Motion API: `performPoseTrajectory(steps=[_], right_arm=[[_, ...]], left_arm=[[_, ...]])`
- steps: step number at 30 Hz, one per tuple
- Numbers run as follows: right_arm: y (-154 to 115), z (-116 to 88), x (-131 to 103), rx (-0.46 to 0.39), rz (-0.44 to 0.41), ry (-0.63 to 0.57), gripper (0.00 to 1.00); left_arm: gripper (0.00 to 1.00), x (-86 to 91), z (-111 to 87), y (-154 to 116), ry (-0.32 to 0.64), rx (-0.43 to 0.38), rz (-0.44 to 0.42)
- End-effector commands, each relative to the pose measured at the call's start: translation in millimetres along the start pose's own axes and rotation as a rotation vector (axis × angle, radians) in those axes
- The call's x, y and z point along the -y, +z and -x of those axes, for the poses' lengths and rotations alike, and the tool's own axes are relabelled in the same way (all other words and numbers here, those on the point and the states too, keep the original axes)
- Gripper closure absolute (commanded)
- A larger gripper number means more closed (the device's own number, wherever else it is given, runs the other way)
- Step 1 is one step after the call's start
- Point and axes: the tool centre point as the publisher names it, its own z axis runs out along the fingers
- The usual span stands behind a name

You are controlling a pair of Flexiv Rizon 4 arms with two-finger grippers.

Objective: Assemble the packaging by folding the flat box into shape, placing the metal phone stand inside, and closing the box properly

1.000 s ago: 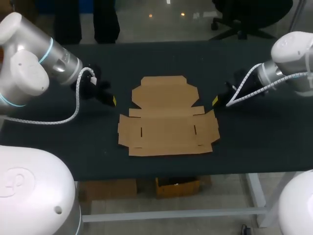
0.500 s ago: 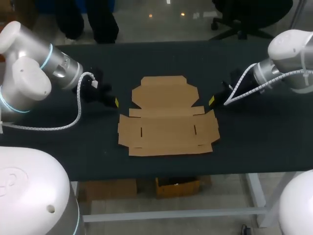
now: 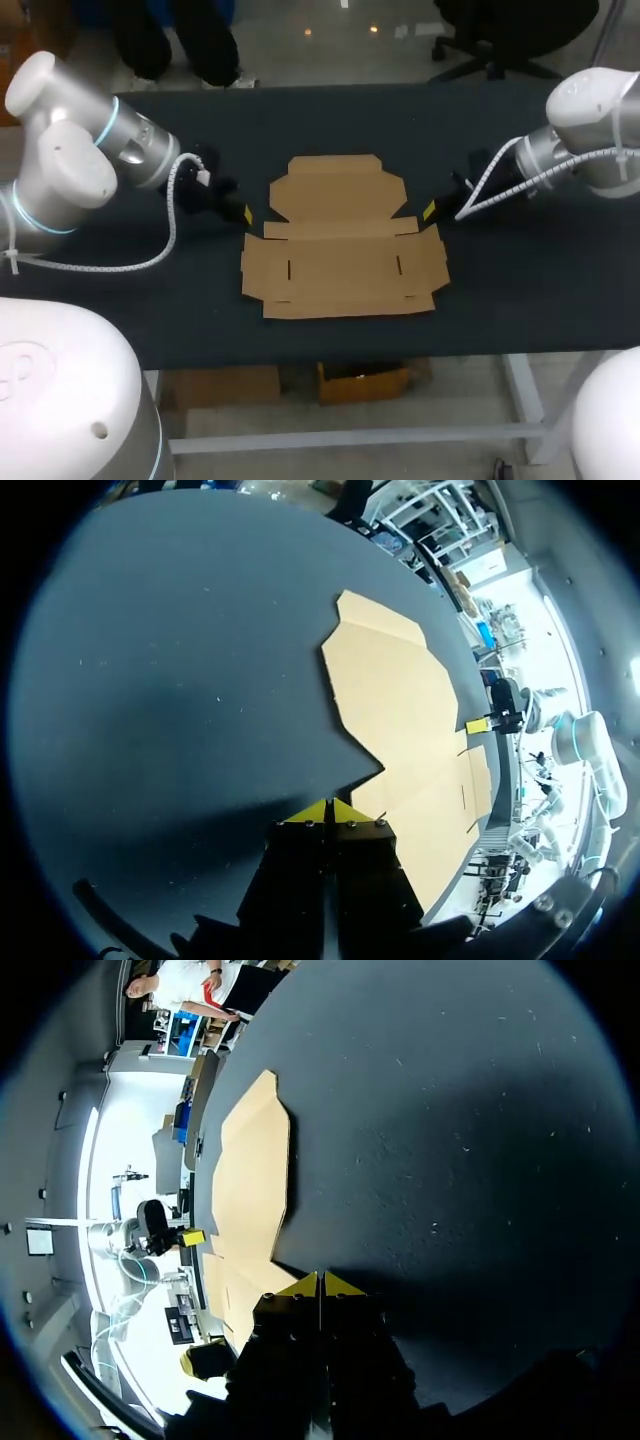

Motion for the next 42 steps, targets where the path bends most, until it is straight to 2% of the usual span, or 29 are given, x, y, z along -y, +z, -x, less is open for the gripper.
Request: performPoseTrajectory(steps=[1,42], right_arm=[[0,2,-1,-0.009,-0.006,0.0,1.0],[15,1,0,0.003,-0.049,-0.057,1.0]], left_arm=[[1.0,3.8,2.1,5,-0.003,-0.007,0.01],[1.0,1.2,2.1,19,-0.019,-0.059,0.046]])
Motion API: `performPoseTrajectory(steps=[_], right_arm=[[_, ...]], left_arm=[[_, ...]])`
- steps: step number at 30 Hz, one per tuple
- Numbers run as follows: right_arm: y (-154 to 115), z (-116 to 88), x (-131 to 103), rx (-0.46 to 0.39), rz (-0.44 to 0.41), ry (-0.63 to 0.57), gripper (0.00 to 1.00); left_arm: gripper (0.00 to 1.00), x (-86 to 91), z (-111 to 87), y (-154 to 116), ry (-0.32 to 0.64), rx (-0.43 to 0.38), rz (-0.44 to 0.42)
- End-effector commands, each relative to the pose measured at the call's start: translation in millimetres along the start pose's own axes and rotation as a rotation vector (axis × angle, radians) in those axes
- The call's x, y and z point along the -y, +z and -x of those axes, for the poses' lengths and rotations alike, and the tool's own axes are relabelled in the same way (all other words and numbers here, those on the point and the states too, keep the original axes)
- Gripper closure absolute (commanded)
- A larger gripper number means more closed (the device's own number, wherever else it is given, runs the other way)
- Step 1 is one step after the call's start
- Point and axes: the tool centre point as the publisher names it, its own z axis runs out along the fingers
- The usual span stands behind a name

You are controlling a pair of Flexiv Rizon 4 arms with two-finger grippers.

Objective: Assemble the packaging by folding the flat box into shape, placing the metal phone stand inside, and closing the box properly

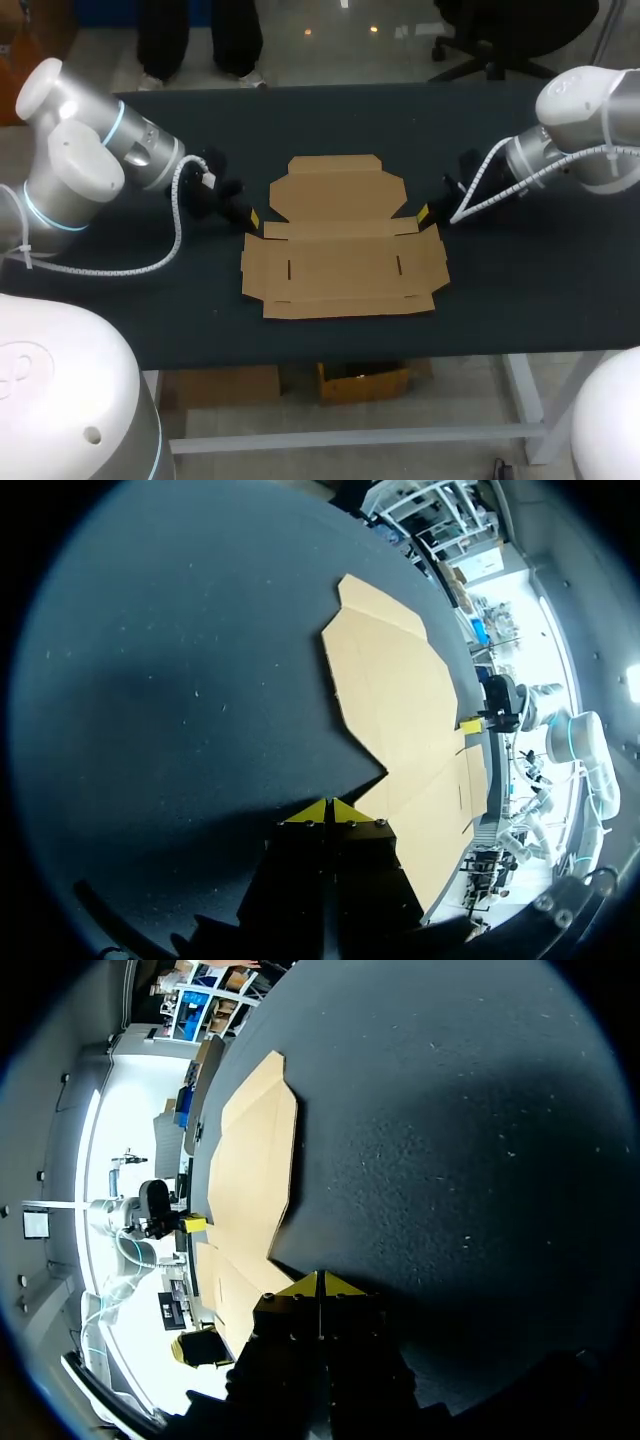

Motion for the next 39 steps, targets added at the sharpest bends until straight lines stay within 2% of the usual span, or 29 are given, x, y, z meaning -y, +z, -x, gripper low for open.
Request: performPoseTrajectory(steps=[1,16,39], right_arm=[[2,3,-2,-0.006,-0.006,-0.001,1.0],[5,2,-1,-0.011,-0.006,-0.003,1.0],[4,-4,5,-0.024,0.006,-0.01,1.0]], left_arm=[[1.0,0.2,2.0,1,0.0,-0.004,0.005],[1.0,-9.6,2.9,7,0.021,-0.027,0.004],[1.0,-10.7,-4.6,18,0.019,-0.051,0.031]])
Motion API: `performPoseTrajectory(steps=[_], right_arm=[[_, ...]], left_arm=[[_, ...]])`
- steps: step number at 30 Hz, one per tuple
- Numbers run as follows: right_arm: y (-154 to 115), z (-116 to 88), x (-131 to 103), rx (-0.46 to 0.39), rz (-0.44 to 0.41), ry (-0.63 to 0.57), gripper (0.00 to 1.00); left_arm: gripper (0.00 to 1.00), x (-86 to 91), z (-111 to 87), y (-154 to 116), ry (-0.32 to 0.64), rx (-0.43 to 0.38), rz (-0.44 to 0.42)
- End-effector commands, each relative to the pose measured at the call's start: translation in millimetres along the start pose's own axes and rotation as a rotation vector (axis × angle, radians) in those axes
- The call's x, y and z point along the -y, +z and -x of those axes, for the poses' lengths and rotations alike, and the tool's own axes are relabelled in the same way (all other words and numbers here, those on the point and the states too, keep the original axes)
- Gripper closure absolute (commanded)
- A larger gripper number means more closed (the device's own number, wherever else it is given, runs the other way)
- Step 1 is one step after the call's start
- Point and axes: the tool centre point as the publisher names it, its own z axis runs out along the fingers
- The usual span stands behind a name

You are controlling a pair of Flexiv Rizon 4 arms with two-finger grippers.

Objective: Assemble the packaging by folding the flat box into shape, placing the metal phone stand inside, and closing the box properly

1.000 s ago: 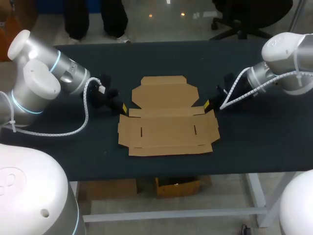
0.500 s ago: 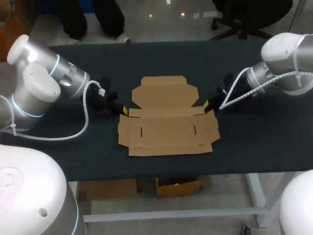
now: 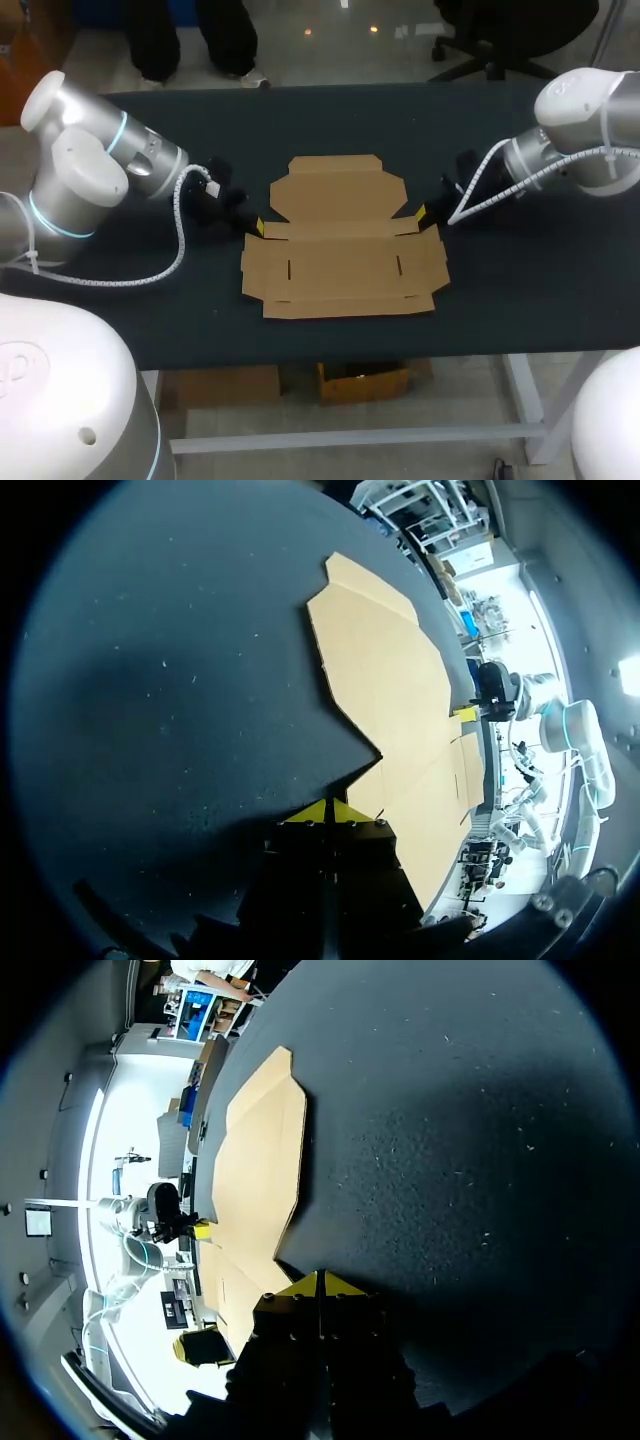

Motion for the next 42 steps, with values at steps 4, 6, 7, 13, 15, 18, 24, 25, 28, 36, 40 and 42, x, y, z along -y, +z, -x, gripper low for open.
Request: performPoseTrajectory(steps=[4,6,7,13,15,18,24,25,28,36,40,42], right_arm=[[-1,0,3,-0.01,0.009,-0.006,1.0],[-1,-1,4,-0.011,0.009,-0.007,1.0],[-1,-2,4,-0.011,0.01,-0.009,1.0],[-1,-5,8,-0.014,0.021,-0.016,1.0],[-1,-6,10,-0.014,0.024,-0.015,1.0],[0,-8,11,-0.006,0.031,-0.016,1.0],[1,-9,13,-0.005,0.04,-0.015,1.0],[1,-8,13,-0.005,0.04,-0.015,1.0],[3,-8,13,-0.008,0.041,-0.014,1.0],[3,-8,11,-0.011,0.044,-0.01,1.0],[3,-8,10,-0.013,0.047,-0.008,1.0],[4,-8,10,-0.014,0.046,-0.008,1.0]], left_arm=[[1.0,1.1,0.0,5,-0.003,-0.003,0.007],[1.0,0.7,-0.3,5,-0.005,-0.003,0.007],[1.0,0.4,-0.7,4,-0.005,-0.002,0.006],[1.0,-0.8,-0.9,2,-0.005,0.002,0.001],[1.0,-1.2,-0.6,2,-0.006,0.002,-0.001],[1.0,-1.7,-0.3,1,-0.006,0.001,-0.002],[1.0,-1.9,0.0,1,-0.015,0.007,-0.001],[1.0,-1.7,0.2,1,-0.017,0.009,-0.001],[1.0,-1.2,0.9,1,-0.022,0.016,-0.002],[1.0,-0.7,0.8,1,-0.02,0.026,0.005],[1.0,-0.6,-0.2,4,-0.012,0.014,0.008],[1.0,-0.4,-0.2,5,-0.014,0.009,0.008]])
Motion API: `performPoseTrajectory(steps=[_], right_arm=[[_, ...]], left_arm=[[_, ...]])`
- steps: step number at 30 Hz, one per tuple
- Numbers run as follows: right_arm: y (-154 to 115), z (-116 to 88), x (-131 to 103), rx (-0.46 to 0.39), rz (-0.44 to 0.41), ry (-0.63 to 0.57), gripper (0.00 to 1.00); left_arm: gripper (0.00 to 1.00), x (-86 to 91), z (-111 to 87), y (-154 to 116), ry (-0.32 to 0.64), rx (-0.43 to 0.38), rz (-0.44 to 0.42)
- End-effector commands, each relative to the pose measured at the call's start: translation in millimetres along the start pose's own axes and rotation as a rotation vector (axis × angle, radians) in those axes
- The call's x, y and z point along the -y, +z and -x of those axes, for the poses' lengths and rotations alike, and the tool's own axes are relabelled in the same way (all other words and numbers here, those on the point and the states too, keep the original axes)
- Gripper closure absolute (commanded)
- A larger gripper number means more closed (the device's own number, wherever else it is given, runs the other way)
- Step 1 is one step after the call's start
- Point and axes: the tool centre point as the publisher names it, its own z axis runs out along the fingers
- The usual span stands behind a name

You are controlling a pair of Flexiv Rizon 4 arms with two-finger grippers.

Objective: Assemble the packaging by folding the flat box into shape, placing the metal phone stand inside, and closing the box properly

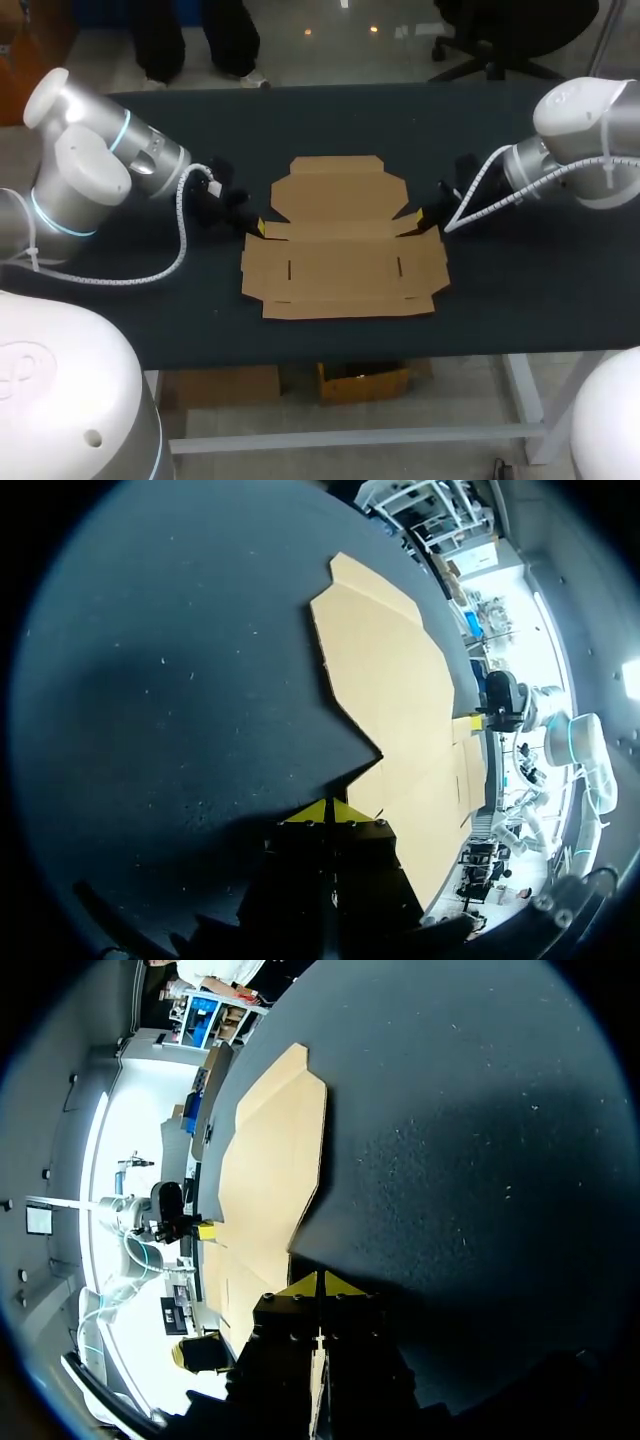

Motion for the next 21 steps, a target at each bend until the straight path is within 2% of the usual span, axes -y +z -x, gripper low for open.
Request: performPoseTrajectory(steps=[1,21], right_arm=[[1,1,-1,-0.006,-0.003,-0.001,1.0],[0,-4,-2,-0.001,-0.004,-0.008,1.0]], left_arm=[[1.0,1.4,1.6,4,-0.003,-0.009,0.002],[1.0,3.7,-13.3,-4,0.002,-0.03,-0.026]])
